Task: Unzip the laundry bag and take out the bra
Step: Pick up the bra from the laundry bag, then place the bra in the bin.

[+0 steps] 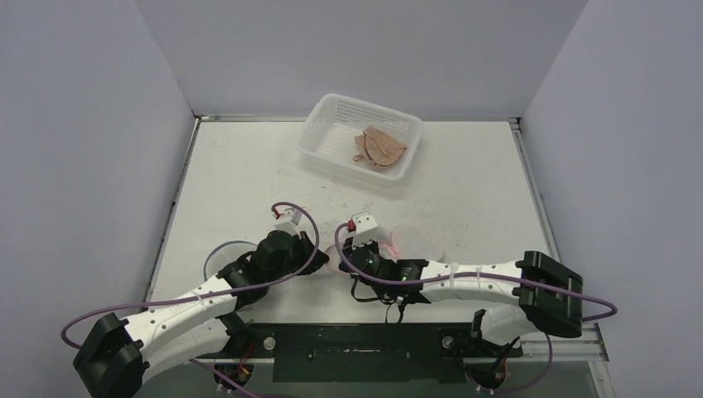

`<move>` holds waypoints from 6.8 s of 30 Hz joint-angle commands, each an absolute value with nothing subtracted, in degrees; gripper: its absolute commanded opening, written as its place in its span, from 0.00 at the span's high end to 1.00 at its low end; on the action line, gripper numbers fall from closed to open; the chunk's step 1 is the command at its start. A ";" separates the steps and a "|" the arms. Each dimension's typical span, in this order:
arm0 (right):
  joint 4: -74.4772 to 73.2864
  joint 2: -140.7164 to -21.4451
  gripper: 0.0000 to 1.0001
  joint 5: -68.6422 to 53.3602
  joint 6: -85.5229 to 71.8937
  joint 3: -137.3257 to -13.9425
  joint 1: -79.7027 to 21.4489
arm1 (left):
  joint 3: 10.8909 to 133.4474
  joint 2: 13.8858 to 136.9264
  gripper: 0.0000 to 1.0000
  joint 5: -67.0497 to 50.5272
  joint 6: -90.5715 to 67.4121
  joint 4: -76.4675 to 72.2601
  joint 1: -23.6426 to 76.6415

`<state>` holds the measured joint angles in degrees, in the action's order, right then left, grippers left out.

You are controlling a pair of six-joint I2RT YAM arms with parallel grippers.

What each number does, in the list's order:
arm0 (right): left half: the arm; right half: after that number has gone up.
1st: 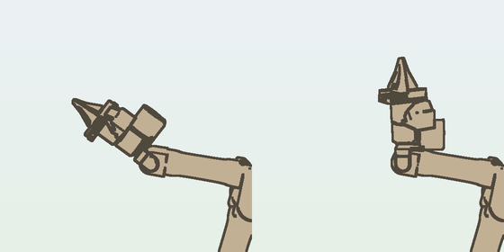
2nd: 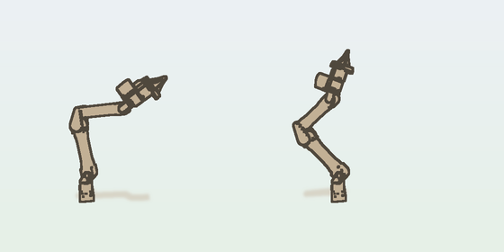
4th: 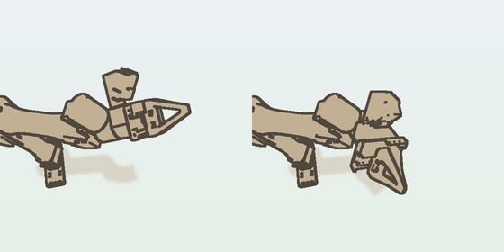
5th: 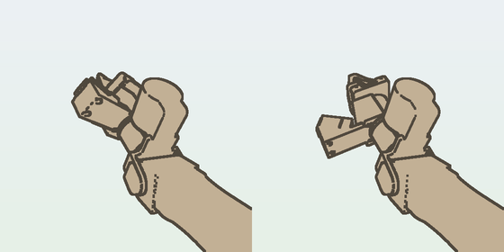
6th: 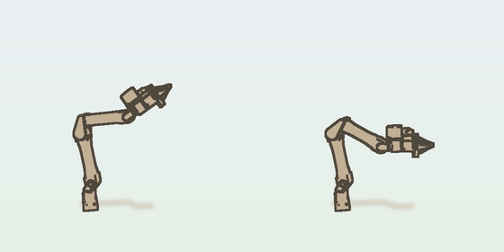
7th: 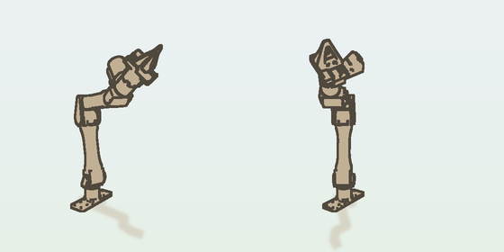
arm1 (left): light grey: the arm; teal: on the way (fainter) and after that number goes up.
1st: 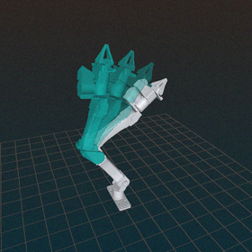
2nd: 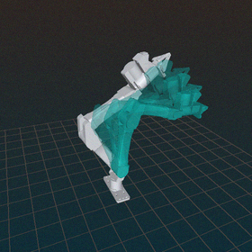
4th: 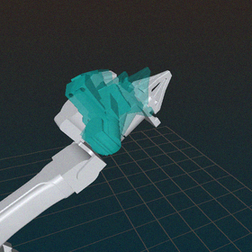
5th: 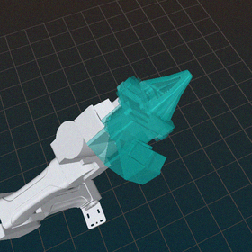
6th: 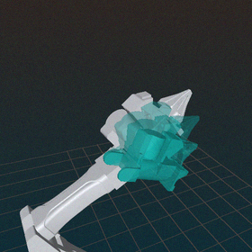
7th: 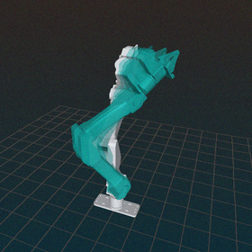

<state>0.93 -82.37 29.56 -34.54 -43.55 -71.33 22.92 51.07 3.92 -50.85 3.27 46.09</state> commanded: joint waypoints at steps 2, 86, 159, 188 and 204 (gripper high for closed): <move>-2.12 -73.60 0.95 32.71 -36.27 -41.91 -71.63 | 22.47 51.97 1.00 3.46 -51.59 -1.61 46.32; -1.97 -74.70 0.33 34.02 -37.98 -37.50 -70.05 | 24.25 64.33 1.00 4.24 -55.02 -14.46 53.25; -13.44 -47.17 0.95 -0.18 -21.65 -63.60 -55.81 | 26.53 58.89 1.00 8.38 -54.32 -6.73 53.49; -17.33 -66.05 0.95 35.60 -4.14 -91.14 -55.64 | 27.78 41.61 0.57 16.08 -54.40 9.64 51.51; -11.16 -86.89 0.95 34.47 2.49 -110.84 -44.60 | 28.14 38.59 0.55 17.75 -54.49 14.32 50.31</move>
<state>-15.68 -84.01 36.47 1.28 -107.35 -47.81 25.78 39.42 16.53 -54.89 13.98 50.76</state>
